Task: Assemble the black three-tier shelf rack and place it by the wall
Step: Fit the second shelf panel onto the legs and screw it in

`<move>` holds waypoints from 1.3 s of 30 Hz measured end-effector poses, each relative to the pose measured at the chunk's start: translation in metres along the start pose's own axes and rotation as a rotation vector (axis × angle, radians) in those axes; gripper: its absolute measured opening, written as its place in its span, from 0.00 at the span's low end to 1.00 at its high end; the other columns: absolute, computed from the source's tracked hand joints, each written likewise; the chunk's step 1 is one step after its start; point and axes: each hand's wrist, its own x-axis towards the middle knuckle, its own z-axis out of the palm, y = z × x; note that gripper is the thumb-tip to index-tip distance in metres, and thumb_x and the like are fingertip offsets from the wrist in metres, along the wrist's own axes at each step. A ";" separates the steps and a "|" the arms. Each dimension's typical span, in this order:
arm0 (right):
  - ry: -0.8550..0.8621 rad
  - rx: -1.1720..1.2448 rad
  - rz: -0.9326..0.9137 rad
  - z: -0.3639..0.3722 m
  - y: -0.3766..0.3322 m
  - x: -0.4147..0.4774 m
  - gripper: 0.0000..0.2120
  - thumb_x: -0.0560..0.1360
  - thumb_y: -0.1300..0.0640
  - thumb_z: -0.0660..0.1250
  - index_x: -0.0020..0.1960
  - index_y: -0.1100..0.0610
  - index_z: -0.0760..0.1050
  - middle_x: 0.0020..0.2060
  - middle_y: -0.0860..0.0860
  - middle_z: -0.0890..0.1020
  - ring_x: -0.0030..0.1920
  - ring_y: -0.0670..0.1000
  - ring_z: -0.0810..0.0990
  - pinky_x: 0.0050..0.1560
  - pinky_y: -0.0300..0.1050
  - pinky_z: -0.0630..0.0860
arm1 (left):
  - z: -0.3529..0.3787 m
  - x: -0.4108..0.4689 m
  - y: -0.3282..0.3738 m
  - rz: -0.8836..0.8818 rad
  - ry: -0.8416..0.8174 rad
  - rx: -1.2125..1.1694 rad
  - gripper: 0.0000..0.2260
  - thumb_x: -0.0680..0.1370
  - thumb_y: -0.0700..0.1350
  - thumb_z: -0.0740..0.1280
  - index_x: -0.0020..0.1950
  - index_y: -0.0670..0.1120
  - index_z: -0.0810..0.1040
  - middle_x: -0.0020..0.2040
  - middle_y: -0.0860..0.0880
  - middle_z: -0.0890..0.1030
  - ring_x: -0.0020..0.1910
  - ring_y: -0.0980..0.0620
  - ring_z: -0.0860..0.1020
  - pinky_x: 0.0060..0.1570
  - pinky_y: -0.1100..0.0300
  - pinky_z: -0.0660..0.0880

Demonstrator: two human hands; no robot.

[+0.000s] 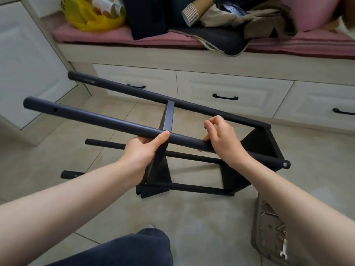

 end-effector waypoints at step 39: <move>-0.119 -0.187 -0.045 0.040 0.022 -0.074 0.06 0.82 0.51 0.59 0.55 0.52 0.70 0.36 0.50 0.84 0.40 0.48 0.84 0.46 0.53 0.82 | -0.045 -0.026 -0.111 -0.279 -0.230 0.123 0.19 0.78 0.59 0.66 0.64 0.50 0.76 0.59 0.53 0.81 0.63 0.53 0.78 0.54 0.60 0.77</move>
